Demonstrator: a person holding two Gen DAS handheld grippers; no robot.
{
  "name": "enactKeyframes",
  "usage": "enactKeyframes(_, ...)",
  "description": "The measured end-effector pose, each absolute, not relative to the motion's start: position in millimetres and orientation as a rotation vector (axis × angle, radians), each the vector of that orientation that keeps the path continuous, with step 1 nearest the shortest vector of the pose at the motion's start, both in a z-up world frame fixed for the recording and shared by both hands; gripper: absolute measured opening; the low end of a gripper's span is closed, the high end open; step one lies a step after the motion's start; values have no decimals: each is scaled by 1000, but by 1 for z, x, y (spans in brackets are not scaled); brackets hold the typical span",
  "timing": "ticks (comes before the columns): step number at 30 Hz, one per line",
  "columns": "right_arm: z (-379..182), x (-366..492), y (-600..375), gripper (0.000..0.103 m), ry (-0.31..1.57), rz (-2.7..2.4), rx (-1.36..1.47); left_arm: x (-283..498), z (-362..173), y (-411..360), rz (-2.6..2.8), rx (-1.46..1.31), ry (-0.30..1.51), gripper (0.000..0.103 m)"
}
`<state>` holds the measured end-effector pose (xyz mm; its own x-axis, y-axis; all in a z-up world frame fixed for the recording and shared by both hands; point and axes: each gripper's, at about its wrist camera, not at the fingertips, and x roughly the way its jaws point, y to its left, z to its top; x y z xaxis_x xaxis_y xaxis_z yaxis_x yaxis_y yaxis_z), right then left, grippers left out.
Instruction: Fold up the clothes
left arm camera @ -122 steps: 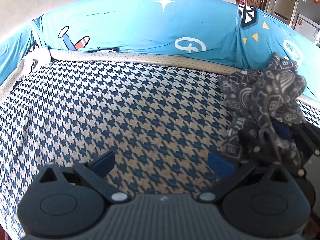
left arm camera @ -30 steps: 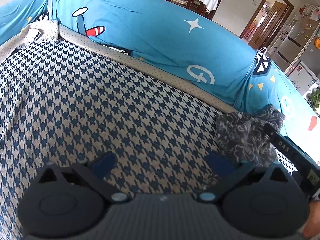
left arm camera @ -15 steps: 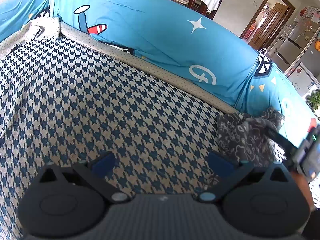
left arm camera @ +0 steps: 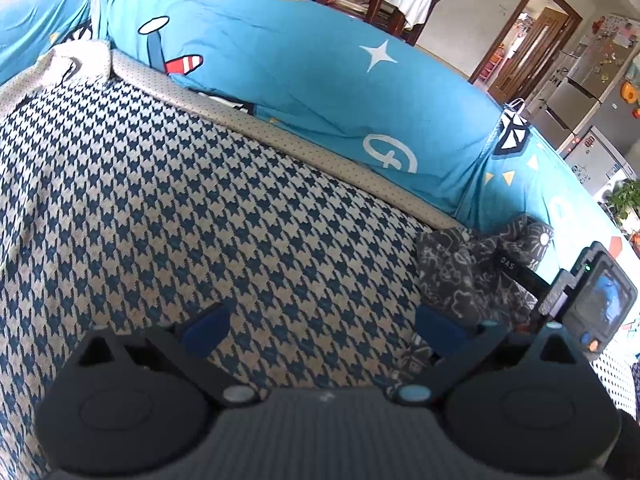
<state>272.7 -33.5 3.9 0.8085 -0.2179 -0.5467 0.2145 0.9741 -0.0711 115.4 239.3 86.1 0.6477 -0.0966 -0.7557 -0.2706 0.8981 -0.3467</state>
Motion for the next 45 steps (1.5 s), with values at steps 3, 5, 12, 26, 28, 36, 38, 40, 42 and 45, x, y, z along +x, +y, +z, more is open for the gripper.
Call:
enactKeyframes(3,15,250,-29,89,548,-213,-28,115,88,241,125,-449,857,103)
enactKeyframes(5,24,235,-25,89,525,-184,-46,114,89,244,135,-454,852,103)
enactKeyframes(12,32,185,-4,89,518,-1,-68,113,92,243,156,-439,844,103)
enactKeyframes(26,29,68,7,90,616,152,-51,109,98,206,156,-275,806,103)
enactKeyframes(28,30,50,-1,91,619,159,-45,109,98,196,140,-262,809,103)
enactKeyframes(36,29,-6,-37,91,620,173,-17,93,92,154,98,-94,771,103)
enactKeyframes(38,29,-17,-46,91,620,170,7,86,90,147,83,-63,761,103)
enactKeyframes(40,28,-26,-54,91,622,167,30,79,87,140,62,-35,756,103)
enactKeyframes(42,27,-35,-59,91,630,167,50,71,83,133,40,-1,754,103)
enactKeyframes(45,22,-48,-64,91,647,165,72,63,78,124,20,52,753,103)
